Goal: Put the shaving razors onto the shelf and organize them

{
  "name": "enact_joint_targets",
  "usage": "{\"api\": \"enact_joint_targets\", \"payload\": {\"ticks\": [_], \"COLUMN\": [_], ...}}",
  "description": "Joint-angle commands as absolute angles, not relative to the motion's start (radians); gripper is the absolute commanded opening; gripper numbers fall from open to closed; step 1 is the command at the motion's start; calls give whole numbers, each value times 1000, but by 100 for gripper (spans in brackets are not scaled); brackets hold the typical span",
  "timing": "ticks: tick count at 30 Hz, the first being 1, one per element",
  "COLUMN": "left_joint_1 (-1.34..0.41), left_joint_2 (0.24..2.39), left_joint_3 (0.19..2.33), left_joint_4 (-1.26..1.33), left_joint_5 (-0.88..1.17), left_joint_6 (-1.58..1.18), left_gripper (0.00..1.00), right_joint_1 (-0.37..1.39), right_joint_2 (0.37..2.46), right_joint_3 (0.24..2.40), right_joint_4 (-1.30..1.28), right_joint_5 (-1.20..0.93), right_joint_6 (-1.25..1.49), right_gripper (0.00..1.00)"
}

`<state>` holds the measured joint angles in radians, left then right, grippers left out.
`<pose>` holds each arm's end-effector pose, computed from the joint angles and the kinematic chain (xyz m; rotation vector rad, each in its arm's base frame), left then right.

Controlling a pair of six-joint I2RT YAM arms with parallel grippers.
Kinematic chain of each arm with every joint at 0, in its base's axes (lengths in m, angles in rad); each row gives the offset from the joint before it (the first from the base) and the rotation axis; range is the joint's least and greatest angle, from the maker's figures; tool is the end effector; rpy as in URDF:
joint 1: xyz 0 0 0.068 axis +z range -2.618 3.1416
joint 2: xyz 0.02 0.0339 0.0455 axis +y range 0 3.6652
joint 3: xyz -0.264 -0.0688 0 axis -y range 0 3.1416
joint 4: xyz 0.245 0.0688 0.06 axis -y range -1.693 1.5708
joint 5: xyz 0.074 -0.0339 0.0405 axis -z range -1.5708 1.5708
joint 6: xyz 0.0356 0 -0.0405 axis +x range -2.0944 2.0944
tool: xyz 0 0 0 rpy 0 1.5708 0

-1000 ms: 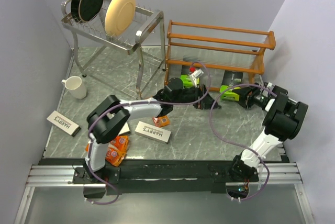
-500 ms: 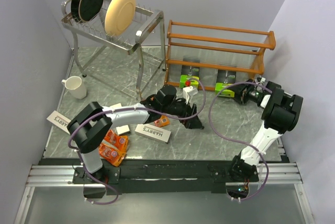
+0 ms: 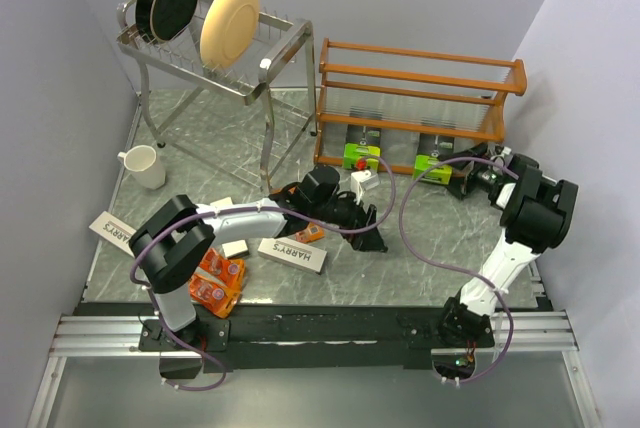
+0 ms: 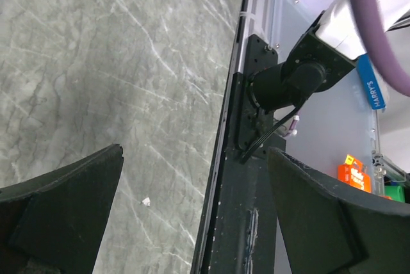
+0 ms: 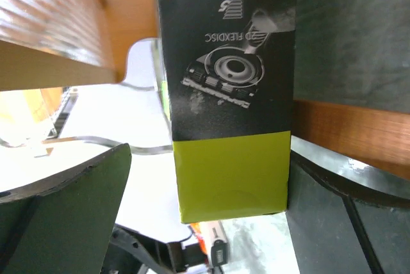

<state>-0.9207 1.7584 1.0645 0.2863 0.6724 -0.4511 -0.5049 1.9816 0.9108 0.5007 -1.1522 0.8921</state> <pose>0.2181 -0.3234 0.2219 0.9915 1.9980 -1.4931 0.3396 -0.1505 0.1215 0.7237 1.9391 1.4485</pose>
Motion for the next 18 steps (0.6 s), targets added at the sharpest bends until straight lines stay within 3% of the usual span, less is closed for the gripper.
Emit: {"api": "enact_joint_targets", "payload": {"ticks": [1, 9, 12, 15, 18], "left_joint_1": [-925, -908, -893, -888, -888], "left_joint_2": [1717, 1634, 1631, 1644, 1655], "left_joint_3": [1066, 1022, 1006, 1005, 1008], "left_joint_4": [275, 189, 172, 179, 178], "left_joint_5": [655, 609, 612, 615, 617], "left_joint_6": [-410, -354, -350, -365, -370], "left_gripper": [100, 99, 100, 100, 99], "right_joint_1": [-534, -634, -635, -630, -624], "right_joint_2": [1882, 1729, 1710, 1738, 1784], "right_joint_3": [930, 971, 944, 899, 900], "right_joint_4": [265, -343, -307, -150, -71], "right_joint_5": [-1135, -1032, -1058, -1068, -1074], "right_joint_6": [715, 191, 159, 317, 411], "right_gripper": [100, 100, 100, 100, 93]}}
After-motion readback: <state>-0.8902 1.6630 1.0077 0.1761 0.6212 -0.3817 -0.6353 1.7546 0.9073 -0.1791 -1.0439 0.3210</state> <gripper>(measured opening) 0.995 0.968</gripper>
